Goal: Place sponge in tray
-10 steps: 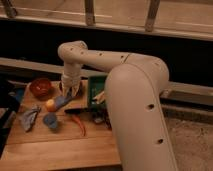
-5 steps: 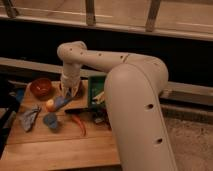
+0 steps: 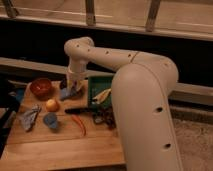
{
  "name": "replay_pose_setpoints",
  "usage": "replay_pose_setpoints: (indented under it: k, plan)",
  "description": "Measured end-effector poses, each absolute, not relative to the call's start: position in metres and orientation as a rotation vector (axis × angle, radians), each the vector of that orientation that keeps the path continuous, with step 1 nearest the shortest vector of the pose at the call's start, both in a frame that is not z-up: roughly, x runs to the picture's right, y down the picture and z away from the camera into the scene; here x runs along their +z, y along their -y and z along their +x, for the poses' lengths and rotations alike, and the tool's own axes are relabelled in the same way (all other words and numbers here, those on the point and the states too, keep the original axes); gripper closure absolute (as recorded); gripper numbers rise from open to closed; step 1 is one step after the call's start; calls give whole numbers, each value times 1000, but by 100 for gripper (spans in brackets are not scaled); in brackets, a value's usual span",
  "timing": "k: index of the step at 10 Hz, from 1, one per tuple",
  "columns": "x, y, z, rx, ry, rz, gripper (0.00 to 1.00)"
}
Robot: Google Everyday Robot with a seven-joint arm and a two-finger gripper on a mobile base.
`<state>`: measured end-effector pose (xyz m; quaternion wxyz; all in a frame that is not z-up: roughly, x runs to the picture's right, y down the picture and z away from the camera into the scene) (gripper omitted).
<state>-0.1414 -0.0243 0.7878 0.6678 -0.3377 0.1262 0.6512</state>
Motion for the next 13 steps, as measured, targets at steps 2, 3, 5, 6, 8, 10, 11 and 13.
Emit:
replay_pose_setpoints:
  k: [2,3,5,6,8,10,11,13]
  plan:
    - [791,43,-112,1569,-271,-703,100]
    - [792,50,-91,1630,-272,-676,100]
    - [801,63,-46,1737,-289,-641,100]
    - [806,69,-31,1770,-298,-633,100]
    - [825,86,4,1849,-329,-619,100]
    - [836,91,33,1930,-340,-618,100]
    - [836,87,54,1971,-350,-613,100]
    - [836,85,59,1979,-354,-612,100]
